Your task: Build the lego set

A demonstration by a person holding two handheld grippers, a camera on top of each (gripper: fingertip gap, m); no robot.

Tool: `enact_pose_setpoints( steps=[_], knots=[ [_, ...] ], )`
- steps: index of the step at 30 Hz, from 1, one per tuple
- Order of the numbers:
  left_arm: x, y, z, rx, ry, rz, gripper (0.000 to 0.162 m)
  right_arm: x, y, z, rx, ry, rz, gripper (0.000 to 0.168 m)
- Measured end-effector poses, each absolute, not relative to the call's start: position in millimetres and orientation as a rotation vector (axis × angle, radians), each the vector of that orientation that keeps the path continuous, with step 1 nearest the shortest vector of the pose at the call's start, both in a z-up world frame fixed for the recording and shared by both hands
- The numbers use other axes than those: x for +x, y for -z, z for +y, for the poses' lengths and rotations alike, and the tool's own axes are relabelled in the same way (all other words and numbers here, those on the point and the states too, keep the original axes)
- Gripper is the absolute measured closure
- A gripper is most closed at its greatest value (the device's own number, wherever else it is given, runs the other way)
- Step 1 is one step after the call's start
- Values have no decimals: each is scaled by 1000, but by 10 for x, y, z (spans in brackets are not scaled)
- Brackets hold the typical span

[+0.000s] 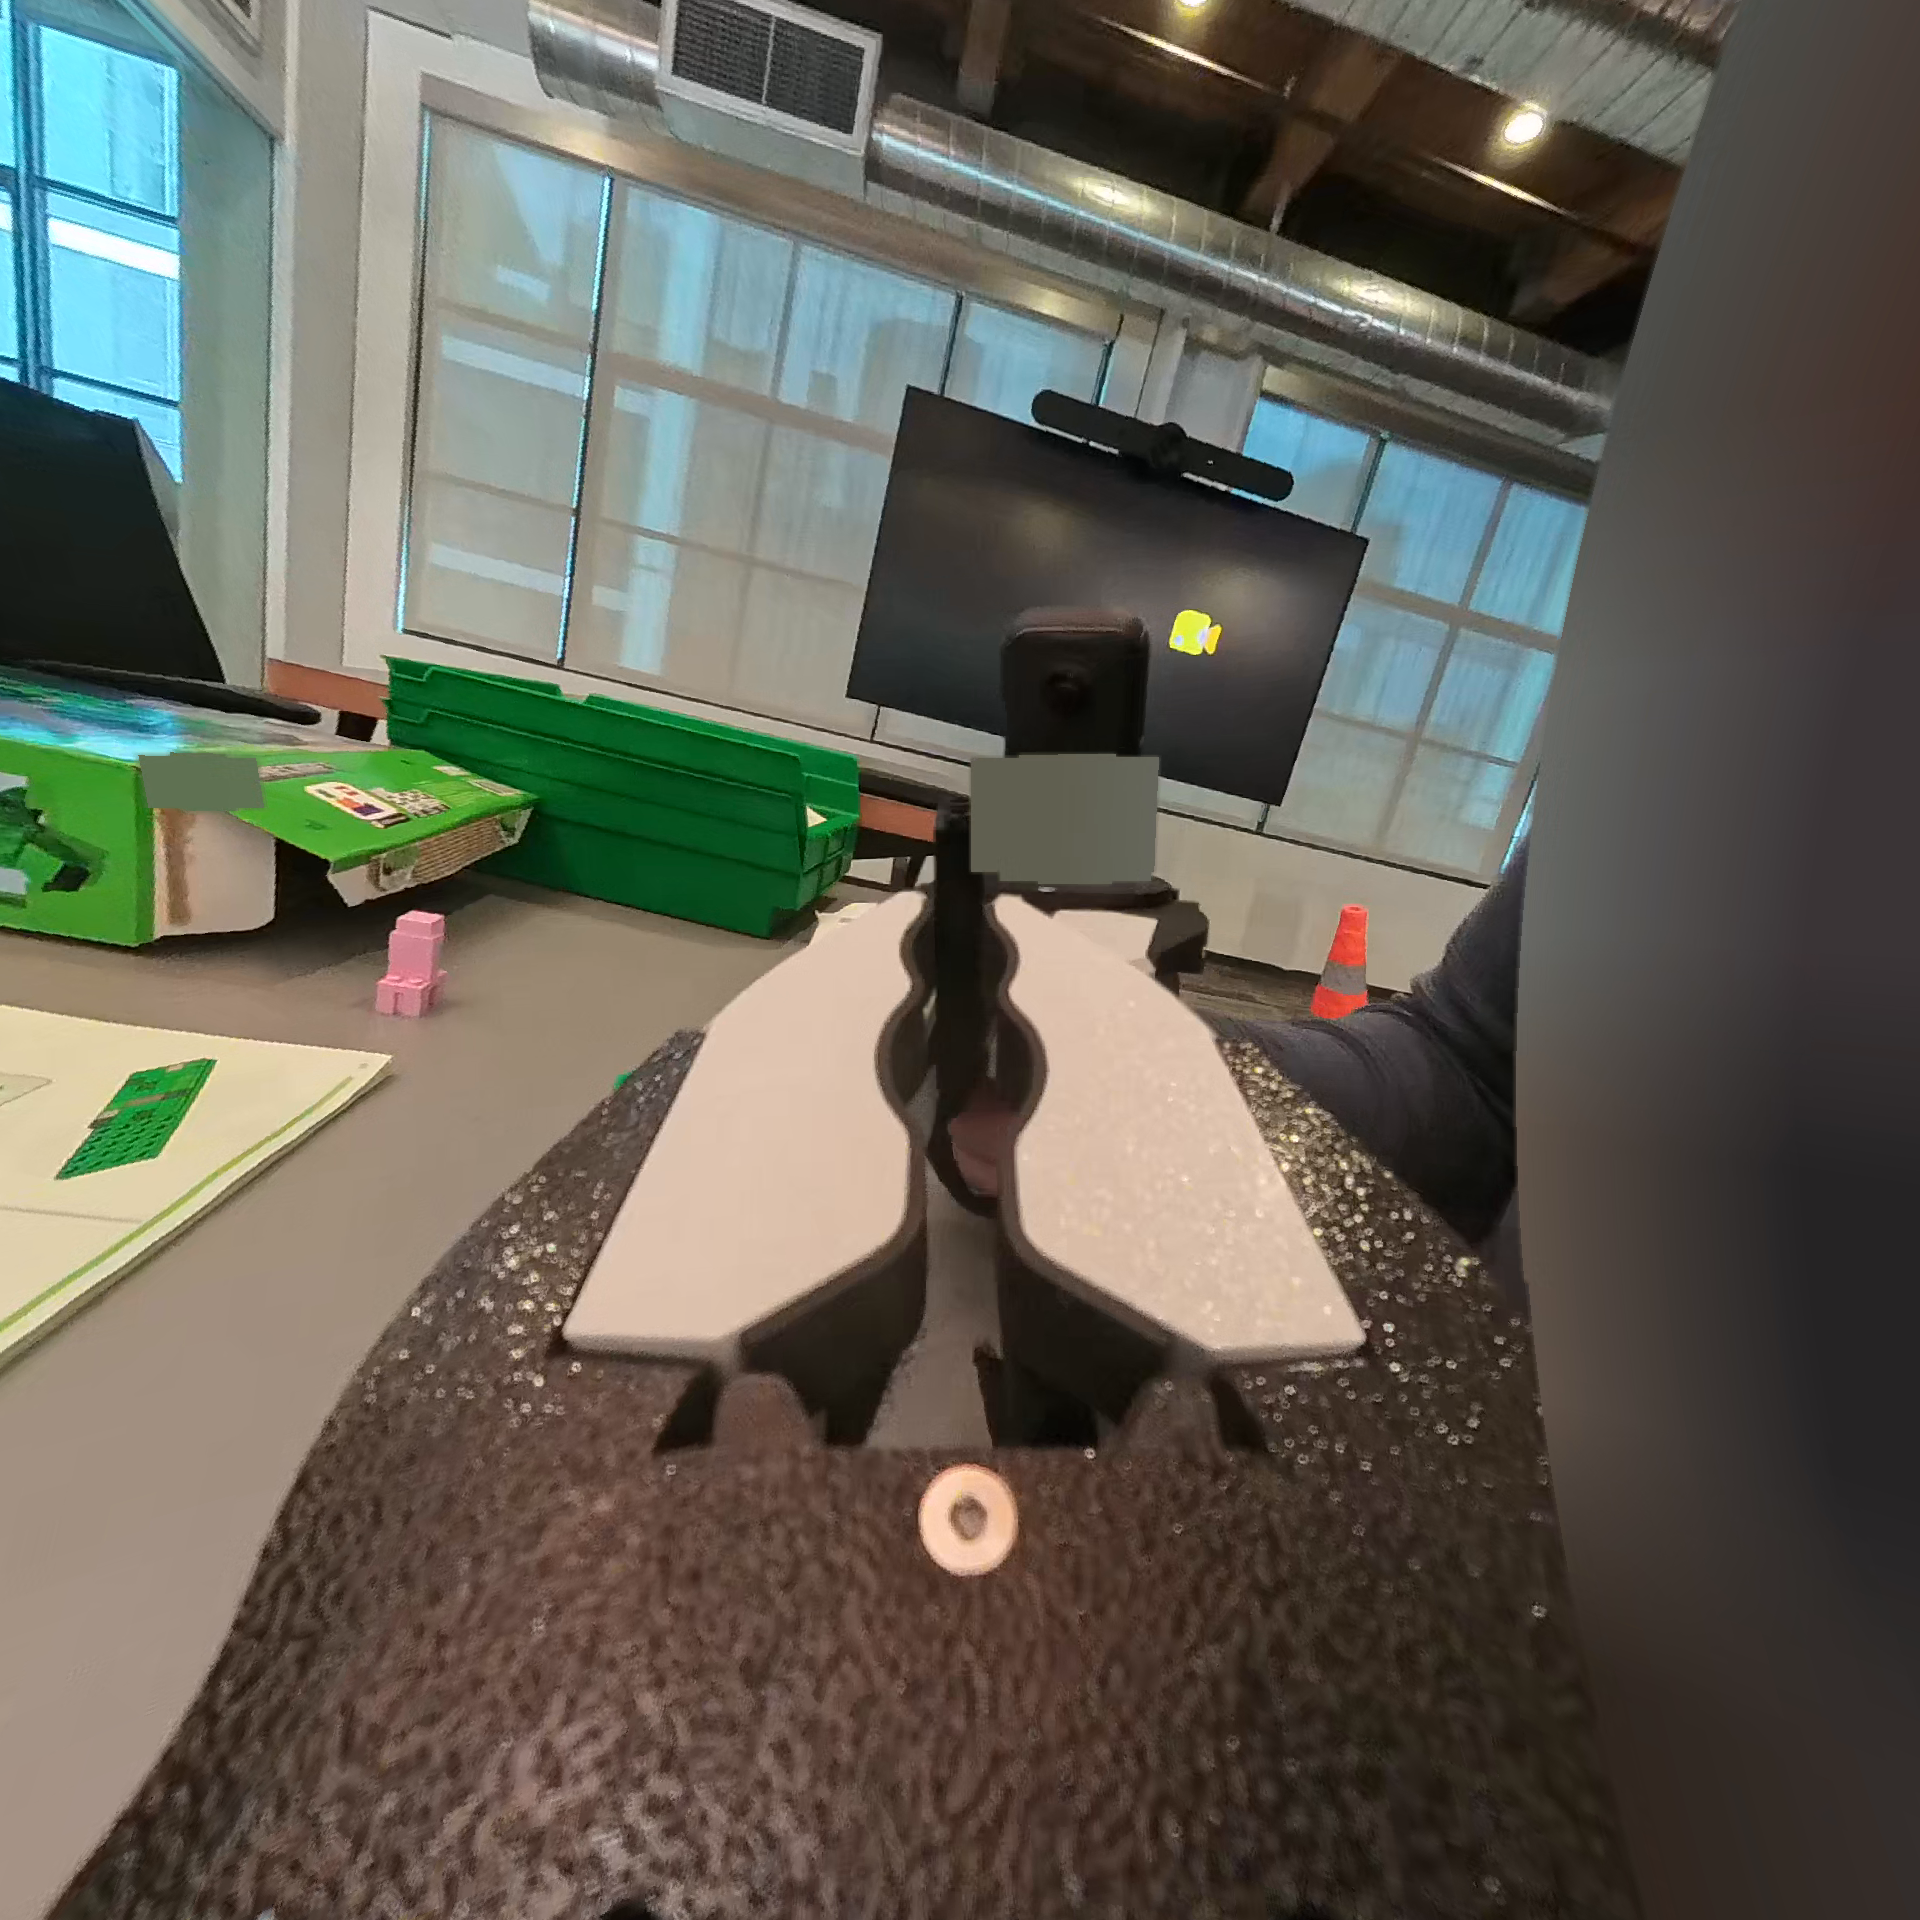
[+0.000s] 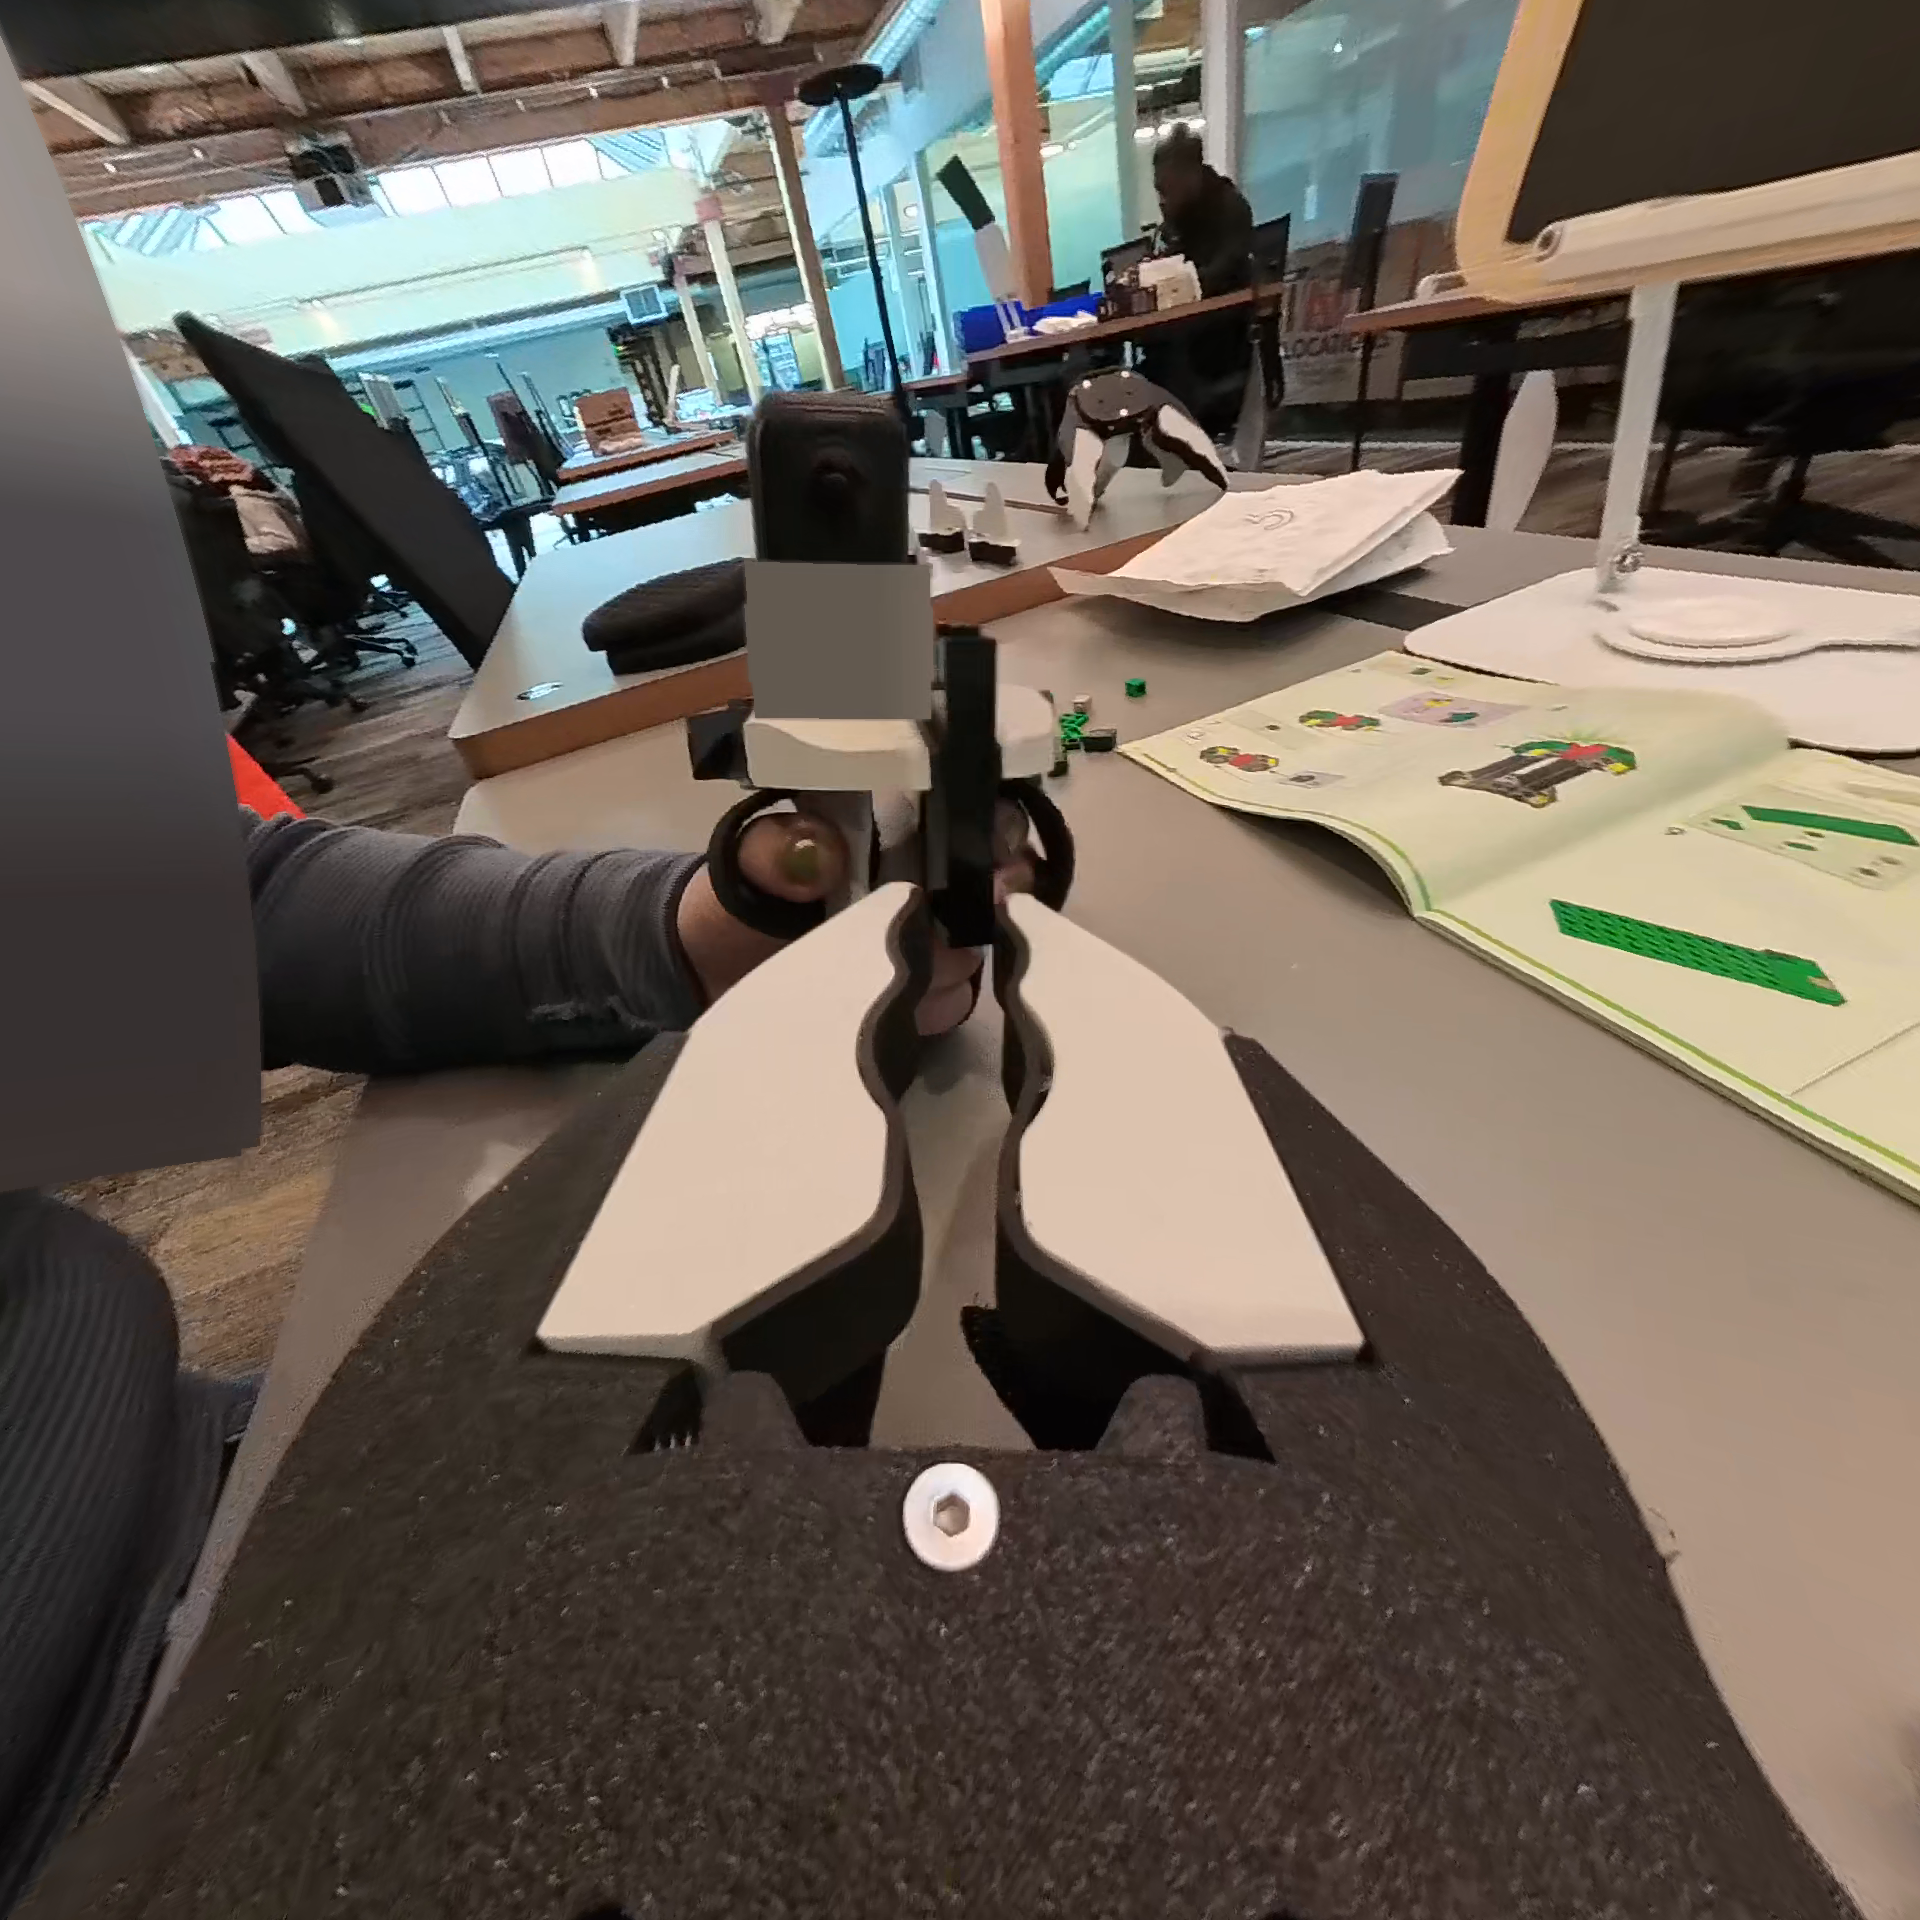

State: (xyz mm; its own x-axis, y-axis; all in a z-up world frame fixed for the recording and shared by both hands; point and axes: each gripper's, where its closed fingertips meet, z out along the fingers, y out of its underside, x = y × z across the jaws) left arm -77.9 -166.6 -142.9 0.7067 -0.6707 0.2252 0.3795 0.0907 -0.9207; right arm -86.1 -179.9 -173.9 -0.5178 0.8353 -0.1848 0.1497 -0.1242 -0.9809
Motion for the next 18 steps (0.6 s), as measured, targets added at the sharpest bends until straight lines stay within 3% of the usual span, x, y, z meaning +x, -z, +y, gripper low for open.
enact_pose_setpoints(
  steps=[4,6,11,14,18],
  knots=[
    [-776,1461,-1638,-1277,785,278,150,-836,1775,-1731,-1059,-1596,-1609,160],
    [-790,1449,-1640,-1275,744,287,139,-829,1815,-1634,-1042,-1489,-1610,161],
    [-853,1666,-1600,-1483,339,505,131,-771,1962,-1419,-856,-949,-1774,161],
    [-783,1830,-1573,-1575,162,642,129,-725,2095,-1415,-707,-667,-1907,160],
    [-640,2050,-1556,-1654,98,781,143,-701,2194,-1439,-592,-490,-1997,160]
  ],
)
